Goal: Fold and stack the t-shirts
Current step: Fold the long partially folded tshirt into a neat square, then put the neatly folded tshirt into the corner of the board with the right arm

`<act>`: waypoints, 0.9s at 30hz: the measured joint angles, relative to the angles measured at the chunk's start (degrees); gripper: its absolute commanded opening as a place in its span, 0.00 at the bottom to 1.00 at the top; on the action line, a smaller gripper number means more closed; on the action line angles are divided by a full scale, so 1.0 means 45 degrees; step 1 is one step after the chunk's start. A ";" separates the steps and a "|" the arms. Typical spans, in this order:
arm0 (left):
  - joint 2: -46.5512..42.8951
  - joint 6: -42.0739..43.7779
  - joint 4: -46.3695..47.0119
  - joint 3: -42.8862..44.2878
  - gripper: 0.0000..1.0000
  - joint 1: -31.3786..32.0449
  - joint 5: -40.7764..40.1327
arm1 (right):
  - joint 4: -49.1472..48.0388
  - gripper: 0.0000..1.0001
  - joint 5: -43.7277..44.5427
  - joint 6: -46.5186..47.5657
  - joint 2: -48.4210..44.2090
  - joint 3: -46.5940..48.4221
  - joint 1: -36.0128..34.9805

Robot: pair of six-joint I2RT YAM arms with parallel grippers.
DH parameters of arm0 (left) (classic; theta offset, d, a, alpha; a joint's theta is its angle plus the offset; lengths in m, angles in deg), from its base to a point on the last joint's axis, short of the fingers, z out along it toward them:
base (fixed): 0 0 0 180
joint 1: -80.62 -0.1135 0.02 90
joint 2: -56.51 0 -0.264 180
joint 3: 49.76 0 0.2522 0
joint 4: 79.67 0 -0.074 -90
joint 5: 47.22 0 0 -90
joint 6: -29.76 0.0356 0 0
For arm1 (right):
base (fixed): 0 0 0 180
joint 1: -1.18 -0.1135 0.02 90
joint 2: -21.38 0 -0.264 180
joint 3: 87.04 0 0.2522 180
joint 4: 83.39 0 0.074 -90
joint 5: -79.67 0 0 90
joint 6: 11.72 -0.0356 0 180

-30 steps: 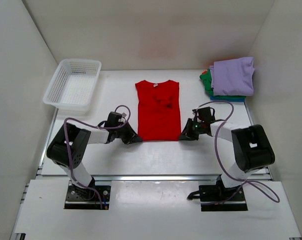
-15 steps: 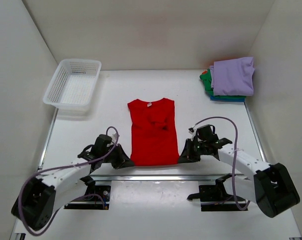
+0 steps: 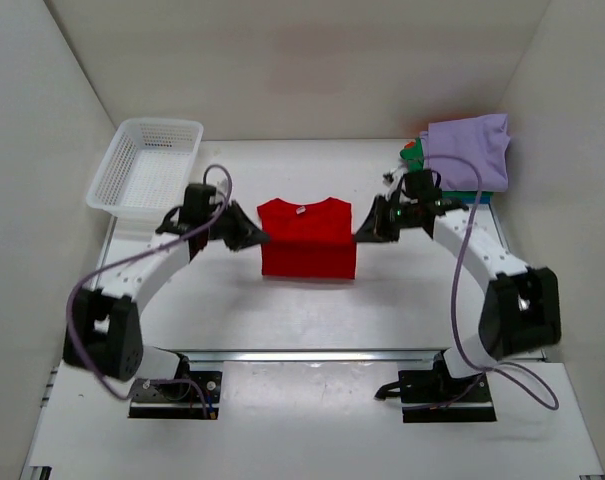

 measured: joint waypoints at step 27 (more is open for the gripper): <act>0.3215 -0.1549 0.4920 0.0466 0.57 -0.1885 0.1778 | -0.2531 0.70 -0.0151 0.1190 0.7694 0.4172 0.1389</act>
